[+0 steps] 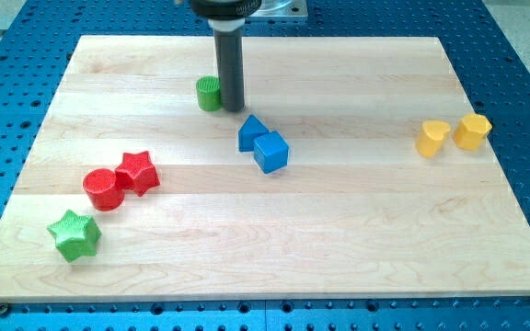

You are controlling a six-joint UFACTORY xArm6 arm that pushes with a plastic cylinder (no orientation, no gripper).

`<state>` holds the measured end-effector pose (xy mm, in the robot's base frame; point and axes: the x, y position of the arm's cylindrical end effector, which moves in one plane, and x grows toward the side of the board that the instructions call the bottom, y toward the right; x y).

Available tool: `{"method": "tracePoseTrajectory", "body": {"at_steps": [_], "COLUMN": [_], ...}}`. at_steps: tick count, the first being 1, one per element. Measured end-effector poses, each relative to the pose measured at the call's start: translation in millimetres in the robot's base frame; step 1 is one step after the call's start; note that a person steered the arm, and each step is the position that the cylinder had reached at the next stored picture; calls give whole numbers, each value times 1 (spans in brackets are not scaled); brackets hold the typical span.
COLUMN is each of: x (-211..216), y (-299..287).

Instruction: Push the green star diagonally to the blue blocks

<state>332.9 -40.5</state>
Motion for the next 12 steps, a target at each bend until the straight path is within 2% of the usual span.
{"method": "tracePoseTrajectory", "body": {"at_steps": [2,3,5,6,7,8,9,11,12], "x": [106,125,136,127,127,140,147,190,190], "y": [-37,-56,-107,-152,-222,-264,-264,-252,-251]}}
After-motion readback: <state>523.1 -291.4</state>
